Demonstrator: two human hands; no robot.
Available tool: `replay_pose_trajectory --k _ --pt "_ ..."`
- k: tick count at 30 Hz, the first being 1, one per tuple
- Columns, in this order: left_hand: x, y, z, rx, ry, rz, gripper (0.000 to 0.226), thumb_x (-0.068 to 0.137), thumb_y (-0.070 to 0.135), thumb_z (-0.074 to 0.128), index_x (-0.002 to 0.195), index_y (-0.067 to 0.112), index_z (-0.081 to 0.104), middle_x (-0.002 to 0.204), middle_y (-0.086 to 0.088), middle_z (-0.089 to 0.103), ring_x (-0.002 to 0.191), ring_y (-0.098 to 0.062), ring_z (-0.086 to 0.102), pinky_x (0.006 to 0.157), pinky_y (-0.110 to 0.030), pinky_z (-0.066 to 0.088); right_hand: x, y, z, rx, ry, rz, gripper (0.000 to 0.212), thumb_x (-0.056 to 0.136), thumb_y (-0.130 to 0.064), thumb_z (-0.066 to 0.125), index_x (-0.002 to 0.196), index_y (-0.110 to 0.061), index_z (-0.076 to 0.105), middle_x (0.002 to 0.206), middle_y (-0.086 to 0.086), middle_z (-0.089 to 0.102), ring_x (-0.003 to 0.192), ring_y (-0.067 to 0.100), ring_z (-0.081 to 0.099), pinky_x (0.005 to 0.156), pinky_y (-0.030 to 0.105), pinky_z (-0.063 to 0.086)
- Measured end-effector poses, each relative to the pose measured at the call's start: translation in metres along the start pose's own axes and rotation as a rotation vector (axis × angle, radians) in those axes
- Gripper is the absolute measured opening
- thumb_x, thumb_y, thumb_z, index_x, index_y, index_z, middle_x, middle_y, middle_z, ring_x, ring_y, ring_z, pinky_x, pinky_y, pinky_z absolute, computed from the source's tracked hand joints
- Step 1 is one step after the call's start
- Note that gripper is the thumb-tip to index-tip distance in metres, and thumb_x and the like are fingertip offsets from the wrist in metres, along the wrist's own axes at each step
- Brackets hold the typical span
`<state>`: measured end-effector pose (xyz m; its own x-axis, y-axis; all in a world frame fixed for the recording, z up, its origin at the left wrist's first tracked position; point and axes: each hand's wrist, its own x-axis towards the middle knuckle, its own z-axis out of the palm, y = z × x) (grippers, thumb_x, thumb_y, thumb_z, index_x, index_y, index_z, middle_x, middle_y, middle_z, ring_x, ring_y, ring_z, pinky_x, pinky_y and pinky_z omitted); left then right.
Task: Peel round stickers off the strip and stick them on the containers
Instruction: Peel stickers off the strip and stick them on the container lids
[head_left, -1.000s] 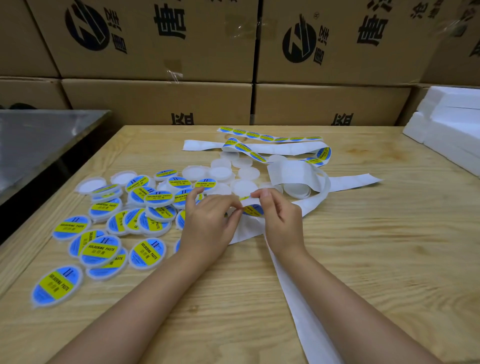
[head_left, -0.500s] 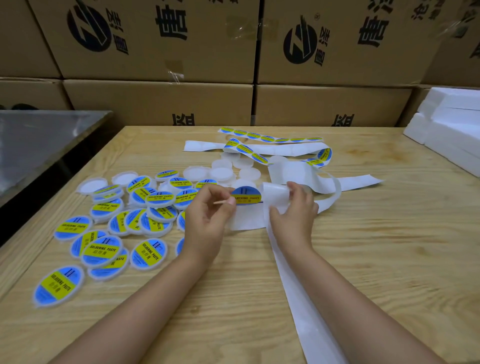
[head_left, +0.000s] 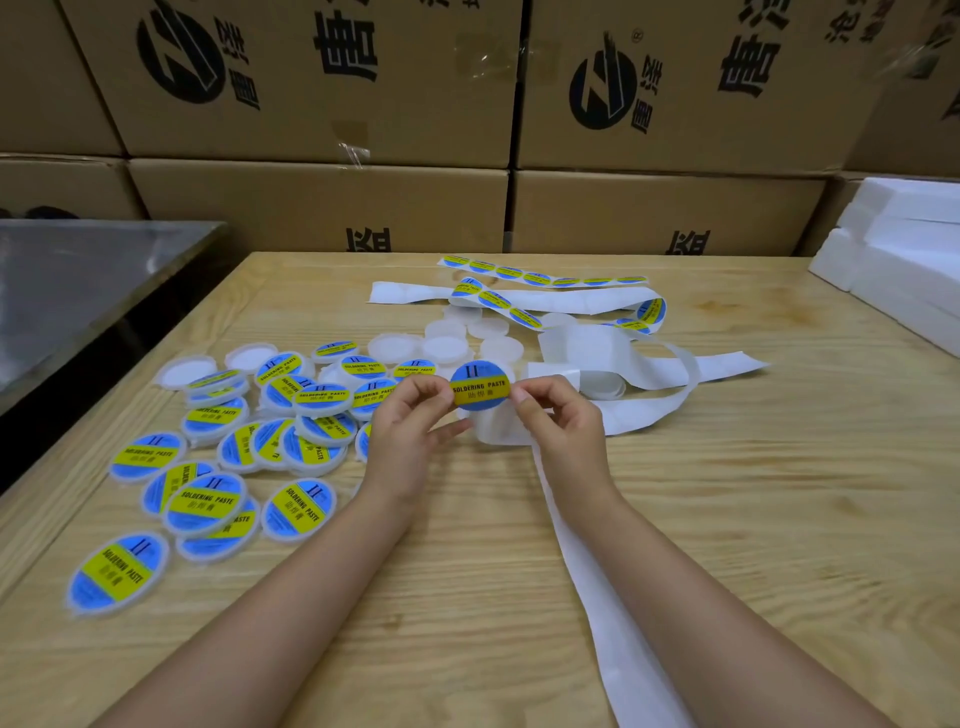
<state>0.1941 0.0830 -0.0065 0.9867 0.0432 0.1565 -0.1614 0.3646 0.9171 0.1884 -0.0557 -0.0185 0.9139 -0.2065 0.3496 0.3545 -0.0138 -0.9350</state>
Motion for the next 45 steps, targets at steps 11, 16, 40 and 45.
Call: replay_pose_trajectory --k 11,16,40,45 --pt "0.001 -0.007 0.002 0.245 0.024 0.099 0.026 0.098 0.011 0.041 0.093 0.020 0.065 0.091 0.009 0.070 0.092 -0.008 0.067 0.080 -0.033 0.054 0.002 0.006 0.002 0.060 0.022 0.018 0.005 0.075 -0.028 0.067 0.070 -0.028 0.068 0.078 0.000 0.063 0.071 0.010 0.056 0.071 0.025 0.042" --pt "0.004 -0.016 -0.005 0.640 -0.050 0.142 0.048 0.101 0.021 0.034 0.147 0.018 0.023 0.124 0.003 0.059 0.118 -0.015 0.054 0.100 -0.031 0.040 0.002 0.005 0.002 0.148 0.067 0.022 0.010 0.085 -0.016 0.062 0.076 -0.019 0.060 0.063 -0.005 0.057 0.063 0.010 0.051 0.067 0.025 0.042" --pt "-0.001 -0.022 -0.011 1.793 -0.093 0.394 0.042 0.089 0.049 0.039 0.114 0.017 0.048 0.109 -0.003 0.062 0.113 -0.023 0.049 0.109 -0.037 0.011 -0.007 0.005 0.003 -0.431 -0.219 -0.010 0.066 0.095 -0.019 0.049 0.147 -0.029 0.010 0.121 0.001 0.061 0.103 0.007 0.057 0.084 0.010 0.035" --pt "-0.006 -0.015 -0.006 1.352 0.002 0.587 0.054 0.076 0.034 0.072 0.117 0.001 0.057 0.107 -0.016 0.059 0.098 -0.035 0.059 0.087 -0.042 0.041 -0.006 0.005 0.003 -0.330 -0.192 -0.016 0.062 0.094 -0.018 0.053 0.142 -0.036 0.018 0.102 -0.009 0.066 0.086 0.004 0.063 0.075 0.006 0.042"
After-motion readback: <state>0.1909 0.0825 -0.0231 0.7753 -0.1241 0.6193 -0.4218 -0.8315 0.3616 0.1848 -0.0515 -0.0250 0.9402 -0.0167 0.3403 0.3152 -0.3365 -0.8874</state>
